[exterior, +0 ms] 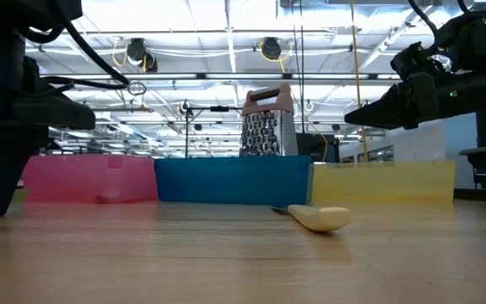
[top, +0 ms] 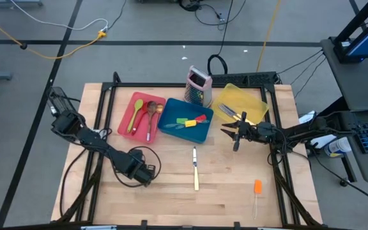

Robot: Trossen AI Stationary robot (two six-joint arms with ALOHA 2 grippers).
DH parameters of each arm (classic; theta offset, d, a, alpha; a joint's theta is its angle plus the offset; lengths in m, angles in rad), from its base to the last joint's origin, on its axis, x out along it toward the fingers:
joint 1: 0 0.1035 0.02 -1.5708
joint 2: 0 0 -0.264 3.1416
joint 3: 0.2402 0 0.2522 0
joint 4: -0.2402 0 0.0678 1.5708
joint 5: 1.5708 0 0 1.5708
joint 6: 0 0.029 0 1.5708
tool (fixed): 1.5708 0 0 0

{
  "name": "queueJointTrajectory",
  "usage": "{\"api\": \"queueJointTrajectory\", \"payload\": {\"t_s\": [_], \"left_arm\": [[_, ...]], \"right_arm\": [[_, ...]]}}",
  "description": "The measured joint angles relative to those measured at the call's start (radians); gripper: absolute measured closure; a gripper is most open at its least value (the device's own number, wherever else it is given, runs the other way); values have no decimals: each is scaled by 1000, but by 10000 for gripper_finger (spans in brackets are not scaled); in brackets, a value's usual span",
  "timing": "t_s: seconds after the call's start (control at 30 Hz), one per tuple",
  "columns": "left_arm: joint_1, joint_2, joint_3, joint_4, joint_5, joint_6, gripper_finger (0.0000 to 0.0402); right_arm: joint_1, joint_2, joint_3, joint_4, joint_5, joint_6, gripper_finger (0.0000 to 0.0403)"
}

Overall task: Pick & Place Kitchen Items
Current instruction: Put the green spatula into the blue bin

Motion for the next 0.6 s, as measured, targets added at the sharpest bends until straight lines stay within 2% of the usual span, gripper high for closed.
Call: {"api": "queueJointTrajectory", "payload": {"t_s": [0.43,0.6], "left_arm": [[0,1,7,2,-40,21,384],[8,13,75,-56,-100,39,381]], "right_arm": [[0,0,0,0,0,0,310],[0,0,0,1,1,0,310]]}}
